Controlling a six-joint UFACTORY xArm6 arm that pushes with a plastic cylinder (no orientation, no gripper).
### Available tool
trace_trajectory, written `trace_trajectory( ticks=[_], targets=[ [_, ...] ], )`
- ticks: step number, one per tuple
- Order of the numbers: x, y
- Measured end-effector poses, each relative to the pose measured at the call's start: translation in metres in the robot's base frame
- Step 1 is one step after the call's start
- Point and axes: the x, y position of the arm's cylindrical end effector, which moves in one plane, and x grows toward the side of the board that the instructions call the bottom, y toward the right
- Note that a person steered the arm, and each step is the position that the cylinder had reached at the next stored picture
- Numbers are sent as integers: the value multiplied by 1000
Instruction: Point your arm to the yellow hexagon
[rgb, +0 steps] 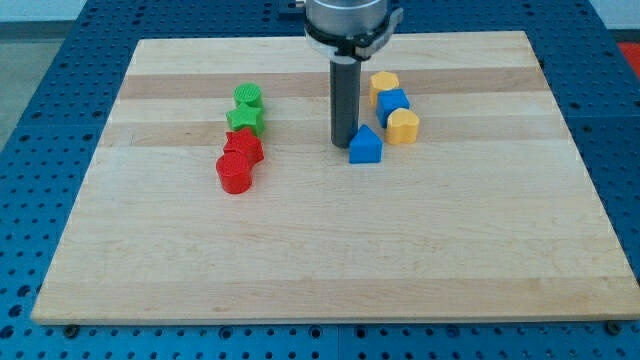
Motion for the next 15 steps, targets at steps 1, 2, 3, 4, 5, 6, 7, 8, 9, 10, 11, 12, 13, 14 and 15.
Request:
trace_trajectory(
  ticks=[1,2,3,4,5,6,7,8,9,10,11,12,13,14,15],
  targets=[
    [-8,-4],
    [-43,-18],
    [-69,-21],
    [-69,-17],
    [-65,-12],
    [-80,-12],
    [-108,-12],
    [-128,-7],
    [-129,8],
    [-129,35],
    [-129,39],
    [-129,39],
    [-129,20],
    [-123,0],
    [-104,-1]
  ],
)
